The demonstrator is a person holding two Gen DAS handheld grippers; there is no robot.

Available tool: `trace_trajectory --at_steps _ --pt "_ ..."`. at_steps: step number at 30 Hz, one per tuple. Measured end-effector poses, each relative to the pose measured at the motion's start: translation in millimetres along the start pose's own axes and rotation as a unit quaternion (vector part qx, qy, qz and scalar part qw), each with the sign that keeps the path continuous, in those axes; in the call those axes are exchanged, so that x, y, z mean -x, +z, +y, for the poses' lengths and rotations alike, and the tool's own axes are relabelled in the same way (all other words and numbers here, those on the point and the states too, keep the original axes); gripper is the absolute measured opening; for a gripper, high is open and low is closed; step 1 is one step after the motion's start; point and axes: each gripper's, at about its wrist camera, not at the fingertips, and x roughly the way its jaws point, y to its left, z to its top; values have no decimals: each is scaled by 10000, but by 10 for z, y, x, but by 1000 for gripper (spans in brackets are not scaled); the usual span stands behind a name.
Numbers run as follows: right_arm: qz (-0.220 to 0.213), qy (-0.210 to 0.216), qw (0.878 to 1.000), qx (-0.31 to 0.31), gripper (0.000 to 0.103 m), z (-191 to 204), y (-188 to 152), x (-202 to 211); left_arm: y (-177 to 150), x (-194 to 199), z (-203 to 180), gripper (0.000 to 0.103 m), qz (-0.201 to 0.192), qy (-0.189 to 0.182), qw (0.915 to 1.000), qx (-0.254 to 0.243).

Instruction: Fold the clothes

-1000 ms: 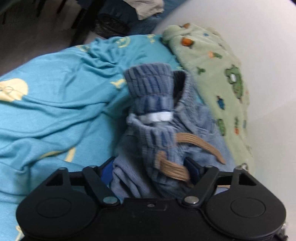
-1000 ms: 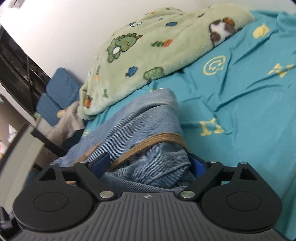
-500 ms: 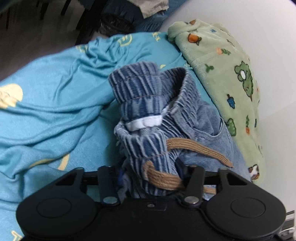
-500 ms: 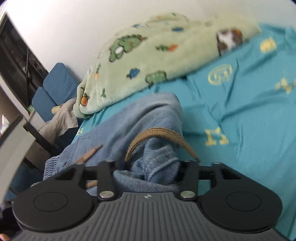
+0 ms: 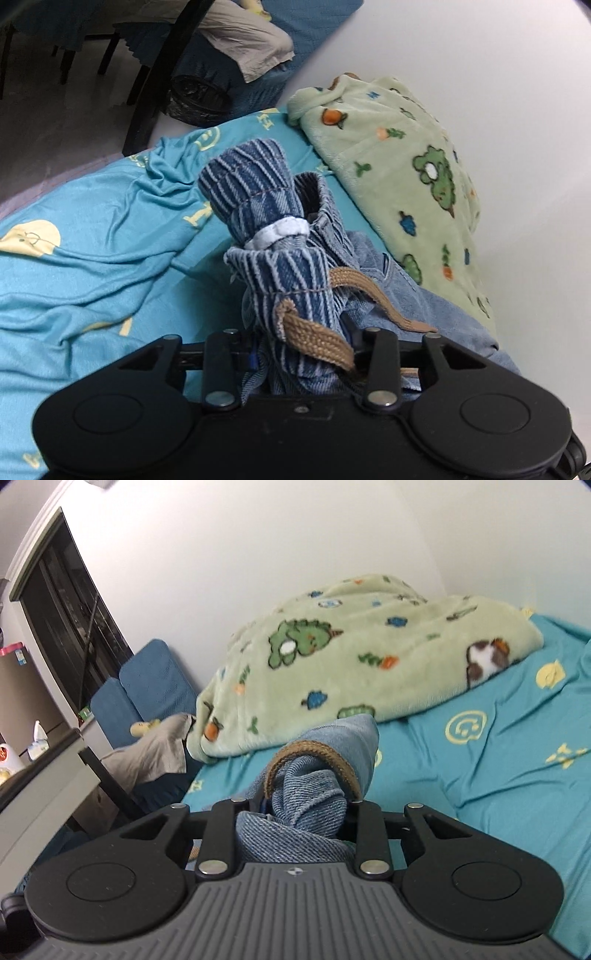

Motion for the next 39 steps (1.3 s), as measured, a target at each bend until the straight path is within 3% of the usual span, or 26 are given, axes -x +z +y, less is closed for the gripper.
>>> trace_trajectory --at_steps 7,12,18,24,32,39 --pt "-328 -30 9995 27 29 -39 353 503 -136 290 -502 36 -74 -386 9985 -393" --pt "-691 -197 9974 101 29 -203 693 1053 -340 498 -1083 36 5 -781 9936 -820" --pt "-1161 -453 9922 47 29 -621 1138 1935 -806 706 -1860 36 139 -1386 9802 -1407" --pt "-1421 -880 9857 211 29 -1135 1389 2720 -1353 609 -2465 36 470 -1901 9633 -1835" --pt "-1519 -1609 9747 305 30 -1961 1208 3129 -2131 143 -2978 36 778 -2215 9366 -2602" --pt "-926 -2202 9697 518 30 -2635 644 2929 -2699 -380 -3112 36 959 -2319 9080 -3354"
